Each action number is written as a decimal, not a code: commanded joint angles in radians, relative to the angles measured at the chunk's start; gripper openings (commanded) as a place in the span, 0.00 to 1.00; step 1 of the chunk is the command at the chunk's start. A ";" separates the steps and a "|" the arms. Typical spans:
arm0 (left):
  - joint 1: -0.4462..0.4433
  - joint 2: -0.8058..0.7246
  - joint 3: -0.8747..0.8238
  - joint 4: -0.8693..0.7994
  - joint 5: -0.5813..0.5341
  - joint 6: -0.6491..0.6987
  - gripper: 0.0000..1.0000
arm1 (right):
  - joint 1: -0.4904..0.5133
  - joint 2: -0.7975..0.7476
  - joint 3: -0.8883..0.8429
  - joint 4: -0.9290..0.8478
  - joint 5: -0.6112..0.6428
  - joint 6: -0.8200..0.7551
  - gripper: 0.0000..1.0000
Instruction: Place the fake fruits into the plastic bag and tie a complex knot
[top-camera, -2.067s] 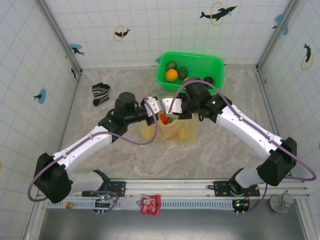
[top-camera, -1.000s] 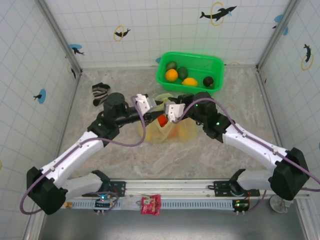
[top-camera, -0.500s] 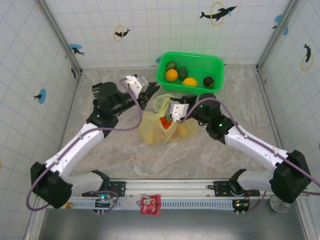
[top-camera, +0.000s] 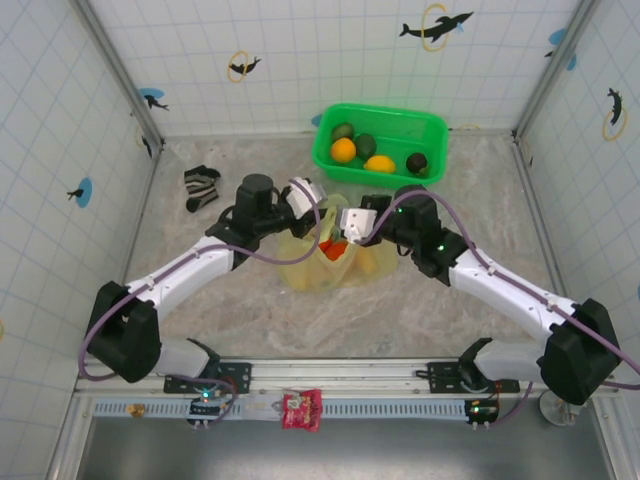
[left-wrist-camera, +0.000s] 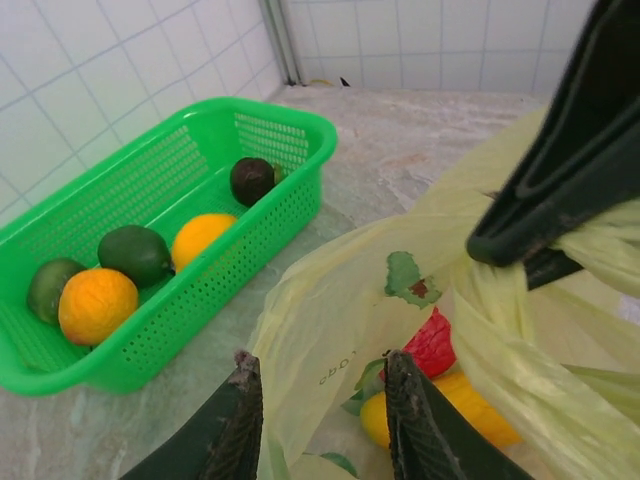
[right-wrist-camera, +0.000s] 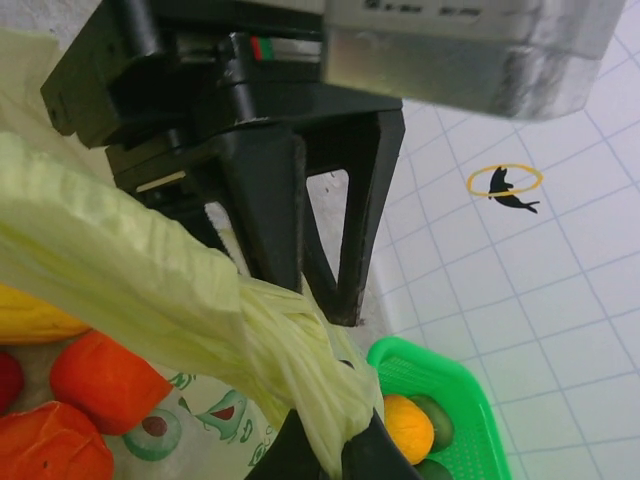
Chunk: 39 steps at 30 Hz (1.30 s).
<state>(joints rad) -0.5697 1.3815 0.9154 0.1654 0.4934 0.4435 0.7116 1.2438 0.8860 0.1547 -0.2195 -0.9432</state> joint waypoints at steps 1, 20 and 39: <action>-0.017 0.004 -0.023 -0.012 0.035 0.126 0.38 | -0.005 0.015 0.058 -0.024 -0.026 0.030 0.00; -0.032 0.014 -0.056 0.121 0.134 0.122 0.49 | -0.010 0.055 0.094 -0.049 -0.005 0.055 0.00; 0.008 0.004 -0.096 0.263 0.199 -0.008 0.27 | -0.011 0.069 0.083 -0.037 0.002 0.079 0.00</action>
<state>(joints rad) -0.5667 1.4002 0.8204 0.3920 0.6479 0.4522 0.7052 1.3003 0.9283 0.1112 -0.2161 -0.8791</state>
